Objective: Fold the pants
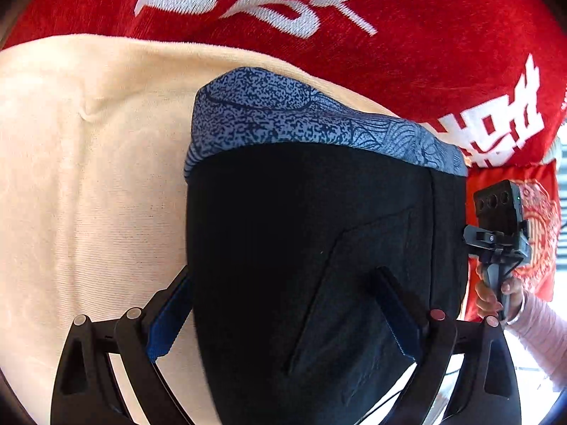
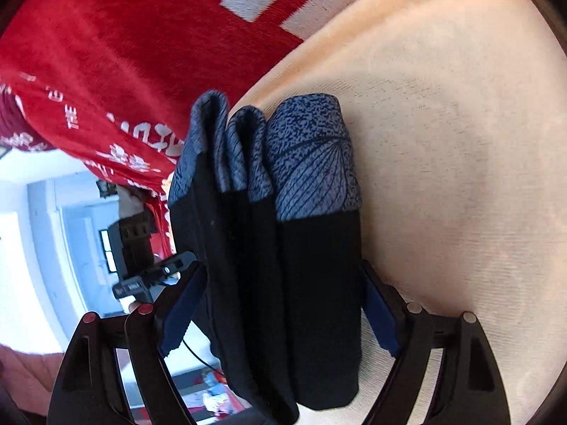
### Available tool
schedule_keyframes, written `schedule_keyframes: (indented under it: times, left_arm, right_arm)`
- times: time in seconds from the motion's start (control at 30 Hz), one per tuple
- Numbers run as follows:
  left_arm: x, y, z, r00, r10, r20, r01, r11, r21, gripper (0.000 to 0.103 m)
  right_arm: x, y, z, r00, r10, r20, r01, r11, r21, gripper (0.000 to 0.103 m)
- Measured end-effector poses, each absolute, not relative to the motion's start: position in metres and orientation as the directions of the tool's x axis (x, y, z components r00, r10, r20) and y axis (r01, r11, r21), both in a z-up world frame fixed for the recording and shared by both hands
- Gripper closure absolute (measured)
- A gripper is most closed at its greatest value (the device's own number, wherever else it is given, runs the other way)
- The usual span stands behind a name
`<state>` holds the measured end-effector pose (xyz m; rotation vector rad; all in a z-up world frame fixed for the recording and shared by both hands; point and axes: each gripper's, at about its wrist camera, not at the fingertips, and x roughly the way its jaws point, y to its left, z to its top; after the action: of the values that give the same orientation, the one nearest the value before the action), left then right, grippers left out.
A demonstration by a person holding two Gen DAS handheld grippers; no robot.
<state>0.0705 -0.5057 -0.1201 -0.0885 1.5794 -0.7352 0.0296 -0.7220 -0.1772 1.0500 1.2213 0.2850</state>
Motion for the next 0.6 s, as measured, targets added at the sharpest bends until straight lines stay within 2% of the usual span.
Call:
schedule_keyframes:
  times: [0.03,0.13,0.17,0.23,0.27,0.33,0.43,0.6]
  left_arm:
    - [0.07,-0.506,-0.12,-0.159,-0.467,-0.87,0.358,0.794,-0.492,0.003]
    - [0.066,-0.509,-0.117,-0.115,-0.457,-0.882,0.344,0.814,-0.467,0.004]
    - [0.064,-0.509,-0.114,-0.1,-0.458,-0.883,0.346,0.816,-0.463,0.012]
    - [0.058,-0.51,-0.105,-0.076,-0.466,-0.881,0.363,0.81,-0.46,0.021]
    - [0.055,-0.512,-0.099,-0.066,-0.468,-0.881,0.378,0.806,-0.456,0.03]
    - [0.052,-0.517,-0.09,-0.053,-0.465,-0.884,0.397,0.802,-0.446,0.037]
    - [0.047,-0.514,-0.073,-0.046,-0.476,-0.878,0.418,0.789,-0.45,0.044]
    - [0.03,-0.496,-0.04,-0.055,-0.484,-0.873,0.449,0.769,-0.455,0.044]
  right_arm:
    - [0.031,-0.722,-0.176,0.368,0.682,-0.632,0.345,0.531,0.774,0.016]
    - [0.033,-0.714,-0.171,0.352,0.635,-0.688,0.357,0.588,0.726,0.031]
    - [0.032,-0.713,-0.17,0.356,0.63,-0.69,0.364,0.586,0.724,0.036]
    - [0.03,-0.711,-0.164,0.375,0.622,-0.687,0.378,0.574,0.726,0.044]
    - [0.029,-0.709,-0.161,0.385,0.619,-0.684,0.377,0.572,0.729,0.05]
    - [0.025,-0.704,-0.149,0.412,0.619,-0.669,0.376,0.553,0.743,0.055]
    - [0.013,-0.694,-0.133,0.443,0.625,-0.643,0.369,0.527,0.766,0.057]
    - [-0.017,-0.659,-0.112,0.466,0.64,-0.611,0.36,0.494,0.792,0.057]
